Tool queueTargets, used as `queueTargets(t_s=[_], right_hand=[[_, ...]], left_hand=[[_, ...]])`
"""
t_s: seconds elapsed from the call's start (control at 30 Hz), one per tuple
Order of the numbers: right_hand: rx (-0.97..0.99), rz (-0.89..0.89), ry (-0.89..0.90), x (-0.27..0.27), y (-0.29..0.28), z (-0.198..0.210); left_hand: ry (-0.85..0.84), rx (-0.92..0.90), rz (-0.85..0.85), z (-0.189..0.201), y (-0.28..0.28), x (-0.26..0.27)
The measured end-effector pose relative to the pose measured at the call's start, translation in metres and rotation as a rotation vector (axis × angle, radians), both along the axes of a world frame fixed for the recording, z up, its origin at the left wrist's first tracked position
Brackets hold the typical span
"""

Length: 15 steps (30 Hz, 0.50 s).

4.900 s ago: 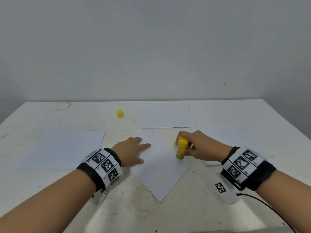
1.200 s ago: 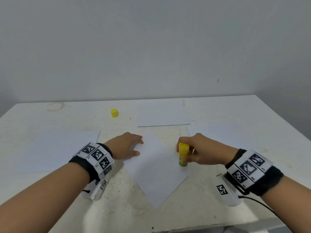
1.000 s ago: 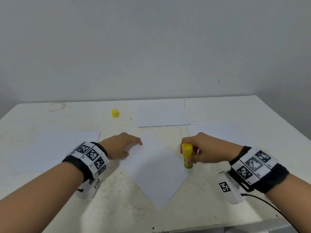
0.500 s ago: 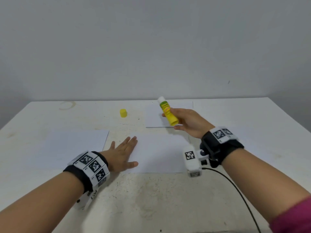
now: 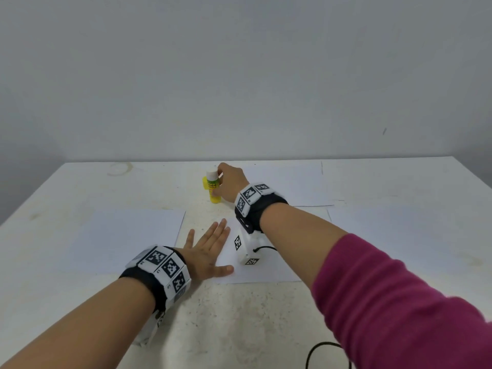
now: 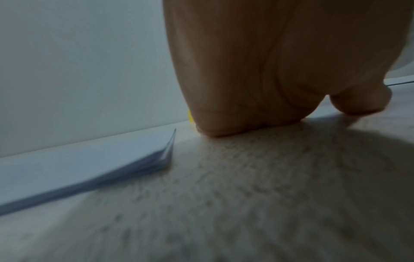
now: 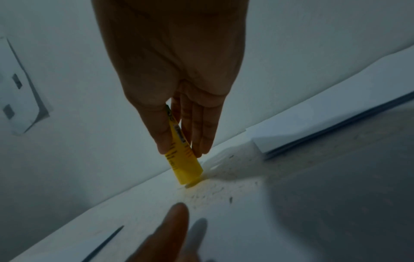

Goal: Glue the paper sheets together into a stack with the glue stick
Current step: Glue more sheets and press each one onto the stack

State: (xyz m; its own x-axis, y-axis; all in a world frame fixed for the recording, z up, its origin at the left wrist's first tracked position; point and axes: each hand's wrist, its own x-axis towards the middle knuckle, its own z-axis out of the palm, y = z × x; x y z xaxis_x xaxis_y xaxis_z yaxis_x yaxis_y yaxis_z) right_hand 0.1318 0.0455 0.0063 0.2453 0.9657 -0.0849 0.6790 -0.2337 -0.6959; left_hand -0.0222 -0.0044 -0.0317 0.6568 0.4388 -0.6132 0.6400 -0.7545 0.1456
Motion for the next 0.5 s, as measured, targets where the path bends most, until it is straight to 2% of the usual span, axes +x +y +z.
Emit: queueTargets(t_s=[0.33, 0.5], right_hand=[[-0.075, 0.049, -0.167, -0.011, 0.006, -0.001], [-0.073, 0.070, -0.104, -0.002, -0.016, 0.018]], left_hand=[[-0.027, -0.075, -0.026, 0.008, 0.001, -0.001], [-0.033, -0.064, -0.030, 0.006, 0.002, -0.001]])
